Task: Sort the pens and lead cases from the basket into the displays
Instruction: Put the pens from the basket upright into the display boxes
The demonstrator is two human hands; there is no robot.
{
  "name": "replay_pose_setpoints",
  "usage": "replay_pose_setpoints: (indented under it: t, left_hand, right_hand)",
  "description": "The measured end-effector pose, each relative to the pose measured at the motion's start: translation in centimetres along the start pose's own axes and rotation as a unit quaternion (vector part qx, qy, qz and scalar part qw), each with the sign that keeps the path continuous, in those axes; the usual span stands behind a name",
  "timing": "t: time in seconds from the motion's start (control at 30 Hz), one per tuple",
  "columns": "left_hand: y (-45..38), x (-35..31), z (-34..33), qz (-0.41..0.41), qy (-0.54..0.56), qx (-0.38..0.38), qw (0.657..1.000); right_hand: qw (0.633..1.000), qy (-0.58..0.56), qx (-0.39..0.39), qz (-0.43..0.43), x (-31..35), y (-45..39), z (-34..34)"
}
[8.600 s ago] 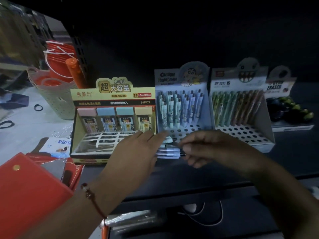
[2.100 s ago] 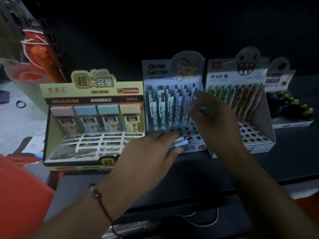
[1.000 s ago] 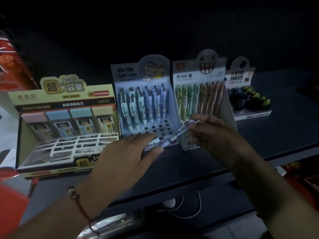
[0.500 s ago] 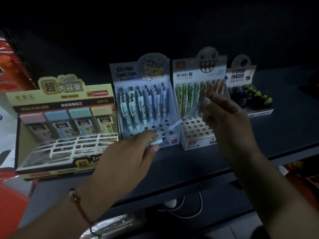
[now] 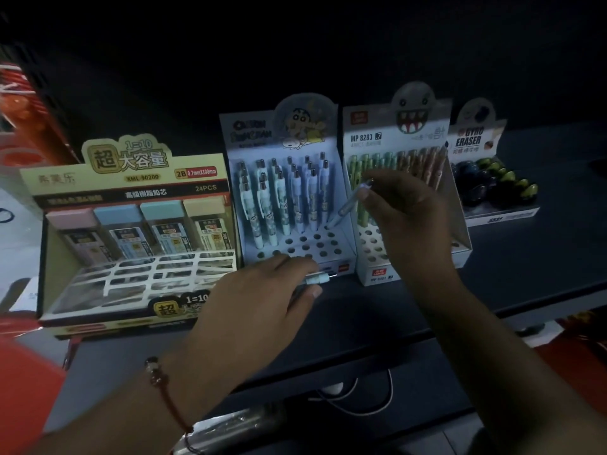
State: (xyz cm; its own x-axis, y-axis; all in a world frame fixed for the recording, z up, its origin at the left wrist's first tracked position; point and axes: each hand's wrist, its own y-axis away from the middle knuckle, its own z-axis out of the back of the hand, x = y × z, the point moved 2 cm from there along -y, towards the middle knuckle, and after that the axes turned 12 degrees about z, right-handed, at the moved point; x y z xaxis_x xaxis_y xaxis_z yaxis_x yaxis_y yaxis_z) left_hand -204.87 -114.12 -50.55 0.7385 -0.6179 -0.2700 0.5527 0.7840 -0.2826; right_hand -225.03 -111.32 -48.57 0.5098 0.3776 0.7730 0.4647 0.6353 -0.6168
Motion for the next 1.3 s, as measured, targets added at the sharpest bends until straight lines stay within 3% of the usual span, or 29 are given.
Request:
replay_pose_setpoints:
  t: [0.8, 1.17, 1.3]
  left_hand:
    - [-0.3, 0.7, 0.2, 0.015, 0.013, 0.014, 1.0]
    - [-0.4, 0.9, 0.5, 0.021, 0.027, 0.002, 0.999]
    - [-0.4, 0.8, 0.6, 0.02, 0.027, -0.005, 0.999]
  right_hand:
    - [0.985, 0.167, 0.032, 0.038, -1.7, -2.4, -4.3]
    - [0.991, 0.107, 0.075, 0.039, -0.6, -0.4, -2.9]
    - [0.994, 0.053, 0.092, 0.0, 0.4, 0.6, -1.9]
